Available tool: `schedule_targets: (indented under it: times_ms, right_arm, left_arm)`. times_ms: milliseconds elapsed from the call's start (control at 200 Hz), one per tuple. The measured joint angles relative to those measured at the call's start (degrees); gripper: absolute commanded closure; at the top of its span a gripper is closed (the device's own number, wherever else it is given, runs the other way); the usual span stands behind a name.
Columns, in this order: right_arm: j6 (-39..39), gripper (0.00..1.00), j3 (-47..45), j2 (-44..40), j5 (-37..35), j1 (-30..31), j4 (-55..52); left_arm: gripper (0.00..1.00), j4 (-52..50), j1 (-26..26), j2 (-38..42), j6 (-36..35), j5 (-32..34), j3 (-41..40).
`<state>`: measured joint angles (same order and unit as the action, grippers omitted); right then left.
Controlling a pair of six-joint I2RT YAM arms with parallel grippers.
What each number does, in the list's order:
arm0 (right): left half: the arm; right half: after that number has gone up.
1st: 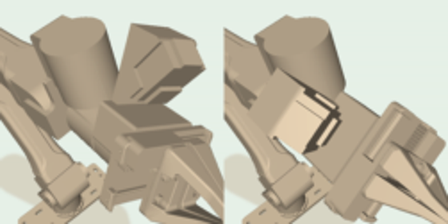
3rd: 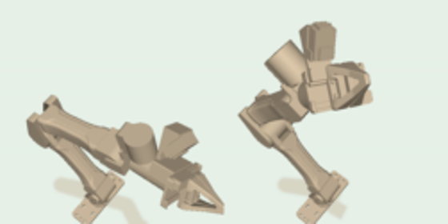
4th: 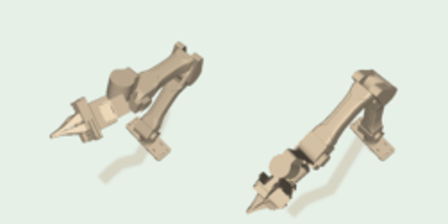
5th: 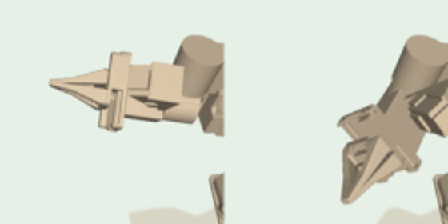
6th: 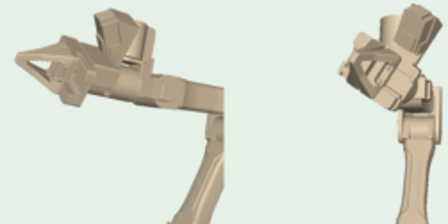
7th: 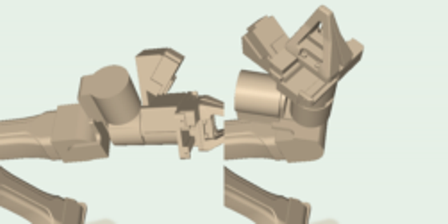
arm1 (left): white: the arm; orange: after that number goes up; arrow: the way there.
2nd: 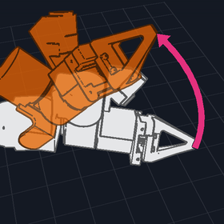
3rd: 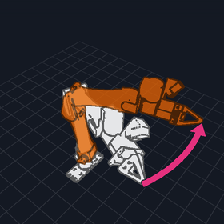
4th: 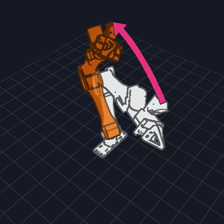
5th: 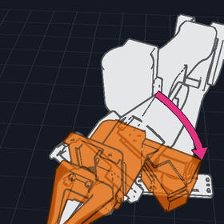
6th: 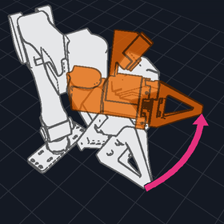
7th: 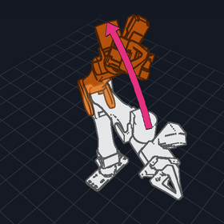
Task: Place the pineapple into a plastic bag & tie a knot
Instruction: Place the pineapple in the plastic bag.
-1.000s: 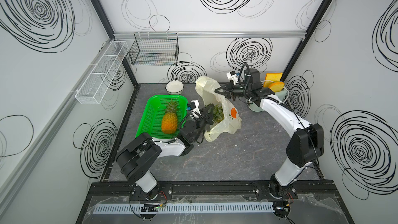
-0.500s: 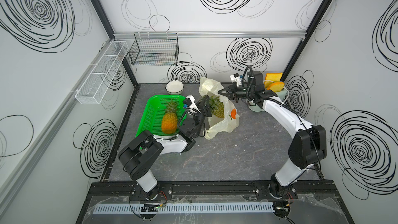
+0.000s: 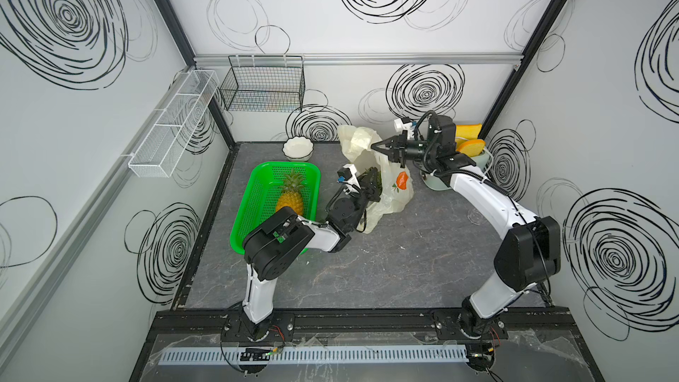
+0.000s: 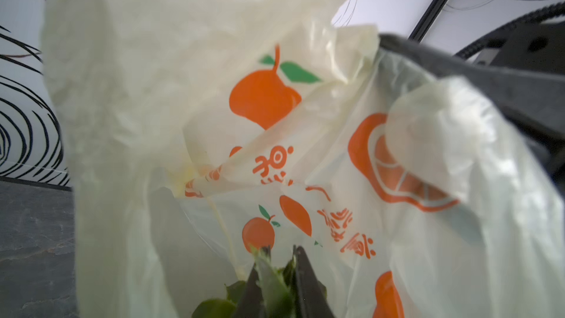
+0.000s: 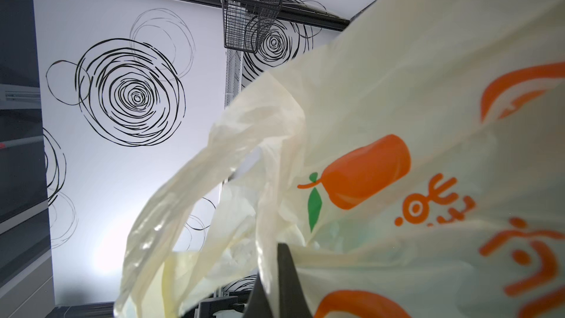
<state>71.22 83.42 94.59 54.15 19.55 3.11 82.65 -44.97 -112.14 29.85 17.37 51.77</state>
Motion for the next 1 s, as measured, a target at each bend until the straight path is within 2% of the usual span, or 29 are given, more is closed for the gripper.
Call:
schedule_targets:
  times_ms: [110,365,595,785,1000]
  right_arm:
    - [0.5,1.0,-1.4,-1.5,0.0,0.0,0.5]
    - [-0.1,1.0,-6.8,-2.9,-0.2,-0.5,1.2]
    - [-2.2,1.0,-8.7,-2.9,-0.7,-1.4,-0.2]
    - [-6.9,1.0,-7.8,-2.9,-1.1,-1.4,-5.1]
    - [-12.2,1.0,-7.0,-2.8,-1.0,-1.4,-9.6]
  left_arm:
    - [0.85,0.1,-0.7,-0.3,-0.3,-1.7,-0.4]
    - [0.51,1.1,-3.9,1.1,-1.6,-4.9,-5.0]
    - [0.28,0.4,-3.6,8.1,-3.9,-5.4,-10.5]
    - [0.22,-3.9,-3.6,19.8,-7.3,-5.6,-15.9]
    - [0.21,-18.8,-4.1,33.8,-11.6,-7.1,-18.3]
